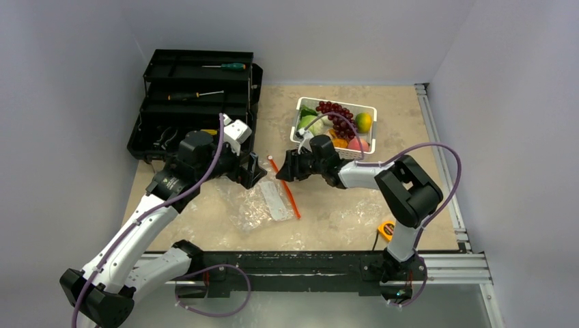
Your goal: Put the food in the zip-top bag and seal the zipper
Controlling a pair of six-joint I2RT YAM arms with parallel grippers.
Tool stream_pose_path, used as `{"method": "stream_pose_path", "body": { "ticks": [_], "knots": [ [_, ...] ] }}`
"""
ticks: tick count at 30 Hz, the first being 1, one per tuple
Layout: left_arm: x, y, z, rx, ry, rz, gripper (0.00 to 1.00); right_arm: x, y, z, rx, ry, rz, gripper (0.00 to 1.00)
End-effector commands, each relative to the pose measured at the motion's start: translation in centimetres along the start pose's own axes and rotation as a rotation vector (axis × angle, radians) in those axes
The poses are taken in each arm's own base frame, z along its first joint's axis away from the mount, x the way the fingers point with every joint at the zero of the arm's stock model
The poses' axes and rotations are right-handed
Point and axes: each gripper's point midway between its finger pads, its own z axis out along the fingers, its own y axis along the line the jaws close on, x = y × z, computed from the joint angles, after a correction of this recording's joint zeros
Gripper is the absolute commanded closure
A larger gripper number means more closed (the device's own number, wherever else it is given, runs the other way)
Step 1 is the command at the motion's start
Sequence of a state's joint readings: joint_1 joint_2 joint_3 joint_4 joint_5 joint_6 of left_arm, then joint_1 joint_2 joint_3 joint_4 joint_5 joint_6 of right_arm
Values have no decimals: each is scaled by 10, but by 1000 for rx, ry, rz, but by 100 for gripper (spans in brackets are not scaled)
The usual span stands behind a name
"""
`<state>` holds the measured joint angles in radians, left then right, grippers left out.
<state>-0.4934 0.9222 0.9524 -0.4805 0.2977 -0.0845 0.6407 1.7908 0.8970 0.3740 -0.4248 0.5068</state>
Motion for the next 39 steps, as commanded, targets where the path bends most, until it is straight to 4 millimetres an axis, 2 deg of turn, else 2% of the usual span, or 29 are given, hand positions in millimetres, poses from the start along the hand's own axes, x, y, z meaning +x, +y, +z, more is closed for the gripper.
{"method": "stream_pose_path", "body": {
  "ticks": [1,5,14,16,19,22,24,26,27,32,34,37,39],
  "knots": [
    [-25,-3,-6,2,-66,40,3,6,-3,8,-6,7,7,51],
    [-25,-3,-6,1,-67,40,3,13,2,13,-27,23,11,55],
    [-25,-4,-6,2,-65,42,3,22,19,11,-113,18,69,74],
    [-24,-4,-6,3,-62,40,3,24,23,11,-142,10,99,74],
    [-24,-4,-6,3,-63,41,3,28,31,15,-218,-4,161,68],
    [-24,-4,-6,3,-62,42,3,32,44,14,-313,-26,231,69],
    [-23,-5,-5,4,-60,43,3,27,57,7,-384,-58,265,80],
    [-21,-5,-4,4,-53,44,3,22,67,-4,-430,-83,289,100],
    [-20,-6,-3,5,-49,46,3,21,70,-9,-434,-89,287,100],
    [-5,-13,4,-35,23,85,3,14,65,-22,-274,-122,220,100],
    [2,-14,4,-97,65,80,3,9,72,-31,-216,-143,167,100],
    [7,-21,-13,-130,82,-91,7,13,84,-37,-119,-160,58,100],
    [7,-19,-40,-193,21,-276,11,23,96,-40,-71,-175,-3,100]
  ]
}}
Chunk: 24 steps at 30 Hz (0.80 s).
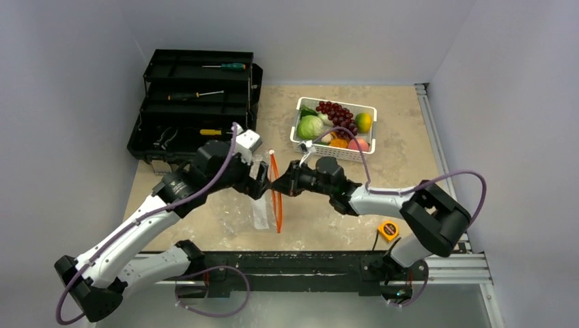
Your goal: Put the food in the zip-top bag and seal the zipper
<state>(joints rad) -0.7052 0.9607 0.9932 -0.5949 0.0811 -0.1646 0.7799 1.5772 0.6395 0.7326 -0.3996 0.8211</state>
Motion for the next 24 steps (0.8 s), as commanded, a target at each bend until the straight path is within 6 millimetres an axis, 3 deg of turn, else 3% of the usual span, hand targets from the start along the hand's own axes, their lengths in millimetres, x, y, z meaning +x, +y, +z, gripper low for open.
{"method": "stream_pose_path", "body": {
  "ticks": [1,2,5,8,11,17,24],
  "knots": [
    [-5,12,-58,-157,-122,-383,12,16,5,-2,180,-30,-190,100],
    [0,11,-68,-157,-151,-483,13,20,9,-2,192,-33,-223,100],
    [19,-1,-75,-90,-187,-715,19,29,28,5,171,-54,-301,100],
    [36,-8,-74,-79,-115,-764,30,37,45,12,128,-63,-323,100],
    [56,3,-77,-197,-16,-779,38,42,65,14,85,-81,-328,100],
    [49,3,-64,-243,21,-757,43,51,96,19,20,-79,-339,100],
    [39,5,-57,-346,42,-671,46,45,120,15,-11,-113,-346,100]
  ]
}}
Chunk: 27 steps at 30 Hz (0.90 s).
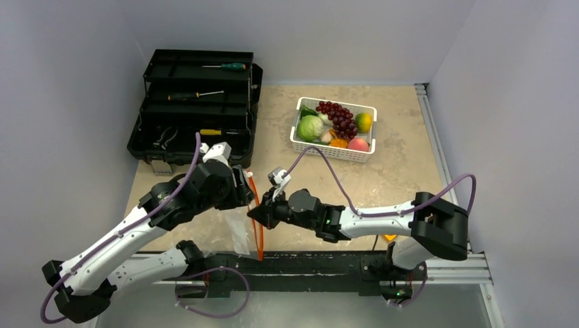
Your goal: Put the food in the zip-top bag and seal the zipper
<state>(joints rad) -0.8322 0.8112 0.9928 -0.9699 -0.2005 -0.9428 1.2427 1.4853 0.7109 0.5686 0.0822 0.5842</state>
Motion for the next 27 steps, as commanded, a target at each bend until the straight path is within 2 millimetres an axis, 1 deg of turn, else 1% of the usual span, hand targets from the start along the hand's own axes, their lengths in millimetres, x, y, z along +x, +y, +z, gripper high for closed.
{"method": "stream_pose_path", "body": {
  "ticks": [1,7,12,16,18,20,21,23,24,25,27],
  "knots": [
    [-20,-1,-6,-65,-92,2,47,-42,21,-3,-31,-121,-6,100],
    [-25,0,-1,-111,-92,54,59,-59,28,-12,-30,-164,-28,100],
    [-28,-8,3,-110,-77,93,58,-71,34,-10,-25,-176,-61,100],
    [-27,-10,7,-109,-64,114,58,-73,40,-5,-35,-164,-68,100],
    [-24,-9,9,-114,-55,125,61,-71,40,-4,-33,-160,-64,100],
    [-21,-5,11,-123,-46,134,68,-69,40,-3,-30,-145,-60,100],
    [-19,-2,12,-123,-45,138,76,-67,41,-2,-32,-137,-61,100],
    [-17,-1,13,-111,-47,144,98,-61,41,-1,-40,-111,-55,100],
    [-16,0,12,-110,-49,146,100,-56,41,-1,-38,-91,-47,100],
    [-17,2,11,-110,-55,154,100,-51,38,-2,-28,-69,-34,99],
    [-18,7,8,-126,-62,164,100,-39,32,-3,0,-17,-10,80]
  ]
}}
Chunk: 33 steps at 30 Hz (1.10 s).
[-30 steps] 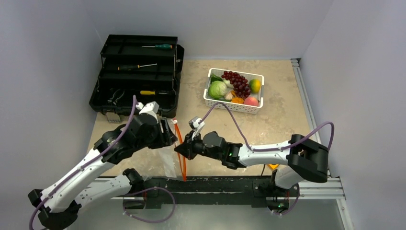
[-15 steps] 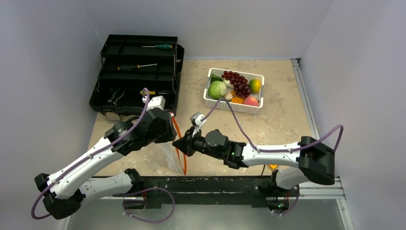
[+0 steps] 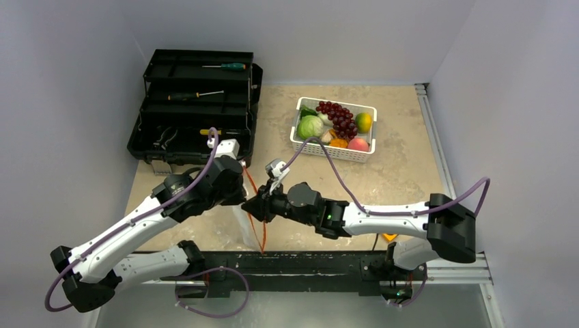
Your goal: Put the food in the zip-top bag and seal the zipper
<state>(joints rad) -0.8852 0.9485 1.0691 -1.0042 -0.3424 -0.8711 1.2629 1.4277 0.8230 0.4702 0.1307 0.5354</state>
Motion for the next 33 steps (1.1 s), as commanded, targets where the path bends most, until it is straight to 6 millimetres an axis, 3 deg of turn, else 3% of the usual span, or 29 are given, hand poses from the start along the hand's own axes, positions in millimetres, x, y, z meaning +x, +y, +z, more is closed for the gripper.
{"method": "stream_pose_path", "body": {
  "ticks": [1,4,9,13,15,17,21,29,31,33],
  "knots": [
    [-5,9,-7,-11,-38,29,100,13,4,-2,18,98,54,73],
    [0,16,-8,-33,-27,19,100,24,-4,-9,93,198,76,56],
    [13,13,-4,11,-6,-33,100,25,-20,-27,226,247,87,48],
    [14,13,1,6,-5,-27,100,4,-3,-37,146,216,65,34],
    [11,12,0,-3,-2,-21,100,-13,-7,-42,152,177,65,25],
    [10,10,0,-1,-1,-19,100,-25,-9,-43,141,151,55,23],
    [9,8,-1,10,-4,-24,100,-26,-15,-35,170,174,1,24],
    [8,4,-4,41,-12,-44,100,-4,-42,-11,297,249,-66,47],
    [8,5,-5,37,-10,-42,100,0,-49,-8,333,255,-60,61],
    [9,6,-5,35,-7,-45,100,-2,-49,-7,331,240,-58,85]
  ]
}}
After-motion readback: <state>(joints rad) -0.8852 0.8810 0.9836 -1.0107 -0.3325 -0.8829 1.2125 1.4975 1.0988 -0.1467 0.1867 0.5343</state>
